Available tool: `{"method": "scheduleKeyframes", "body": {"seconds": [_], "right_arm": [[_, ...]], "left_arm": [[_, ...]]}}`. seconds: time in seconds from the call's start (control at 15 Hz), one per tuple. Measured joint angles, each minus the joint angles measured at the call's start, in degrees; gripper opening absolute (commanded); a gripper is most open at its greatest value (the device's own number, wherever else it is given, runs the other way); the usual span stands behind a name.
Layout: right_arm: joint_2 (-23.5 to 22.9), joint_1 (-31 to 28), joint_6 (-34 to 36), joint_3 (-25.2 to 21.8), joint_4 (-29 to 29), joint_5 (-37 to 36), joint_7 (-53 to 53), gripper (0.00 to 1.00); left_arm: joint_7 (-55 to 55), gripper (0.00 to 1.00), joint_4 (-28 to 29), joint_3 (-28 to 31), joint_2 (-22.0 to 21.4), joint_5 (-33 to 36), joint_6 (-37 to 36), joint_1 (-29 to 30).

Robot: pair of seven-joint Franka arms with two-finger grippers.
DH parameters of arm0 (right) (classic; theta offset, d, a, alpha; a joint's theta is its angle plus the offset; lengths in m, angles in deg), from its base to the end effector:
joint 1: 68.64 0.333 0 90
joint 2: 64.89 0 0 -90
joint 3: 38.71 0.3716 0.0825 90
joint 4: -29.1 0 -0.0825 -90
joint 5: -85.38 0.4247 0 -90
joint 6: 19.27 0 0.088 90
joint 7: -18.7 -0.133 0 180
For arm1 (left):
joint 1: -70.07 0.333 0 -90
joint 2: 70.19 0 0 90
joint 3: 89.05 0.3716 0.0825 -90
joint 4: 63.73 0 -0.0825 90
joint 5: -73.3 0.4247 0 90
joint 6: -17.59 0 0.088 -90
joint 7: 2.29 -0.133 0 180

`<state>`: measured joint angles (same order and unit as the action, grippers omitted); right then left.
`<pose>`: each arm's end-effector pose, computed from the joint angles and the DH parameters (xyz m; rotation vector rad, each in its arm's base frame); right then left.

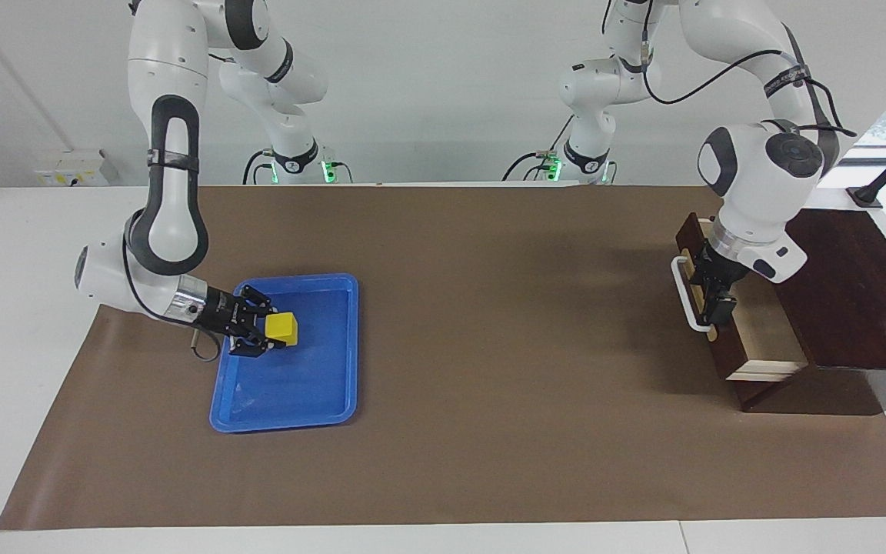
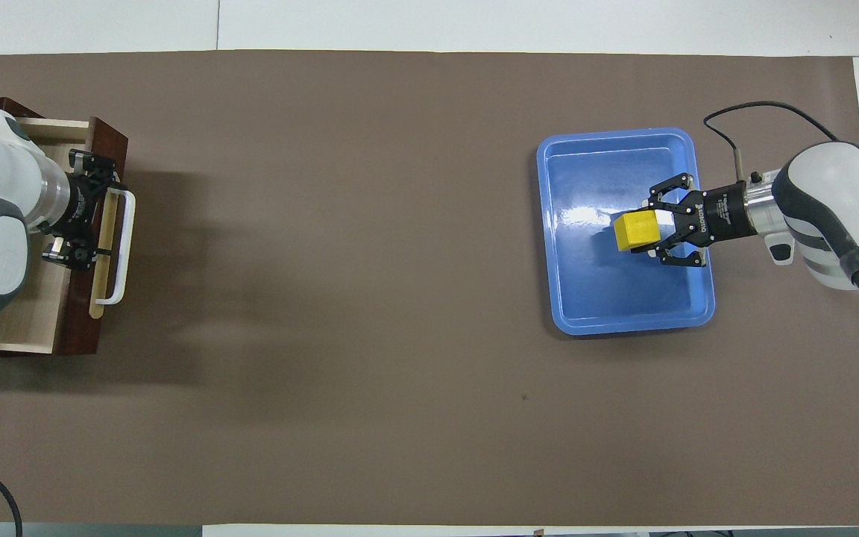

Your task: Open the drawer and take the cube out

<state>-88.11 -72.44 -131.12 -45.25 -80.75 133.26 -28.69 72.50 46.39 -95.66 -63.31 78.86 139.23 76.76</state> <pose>0.6450 -0.0458 0.2768 -1.8748 1.7068 0.7000 0.6408 0.0095 0.4480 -2.5289 -1.8450 -0.1695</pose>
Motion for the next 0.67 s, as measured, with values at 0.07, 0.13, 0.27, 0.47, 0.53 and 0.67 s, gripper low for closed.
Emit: {"method": "scheduleKeyframes", "body": {"seconds": [0.07,0.13,0.27,0.47,0.53,0.67], "right_arm": [[0.01,-0.18,-1.17,-0.03,-1.03,0.00,0.96,0.00],[0.02,-0.19,-2.00,-0.02,-1.70,0.00,1.40,0.00],[0.05,-0.19,-2.26,0.05,-2.11,0.03,1.46,0.00],[0.05,-0.18,-3.06,0.18,-2.53,0.10,1.45,0.00],[0.05,-0.16,-3.07,0.25,-2.60,0.29,1.44,0.00],[0.06,-0.02,-3.07,0.36,-2.61,1.36,1.11,0.00]], "left_arm": [[-2.57,1.00,0.01,0.17,0.02,0.48,0.13,1.90],[-5.25,1.00,0.01,0.36,0.04,0.69,0.20,3.69],[-8.85,1.00,0.08,0.29,0.01,0.10,0.02,6.13],[-10.86,1.00,0.25,-0.49,0.02,0.62,-0.40,6.25],[-11.93,1.00,0.20,-0.56,0.03,0.90,-1.61,5.94],[-12.99,1.00,-0.13,-0.63,-0.05,0.93,-4.28,3.33]]}}
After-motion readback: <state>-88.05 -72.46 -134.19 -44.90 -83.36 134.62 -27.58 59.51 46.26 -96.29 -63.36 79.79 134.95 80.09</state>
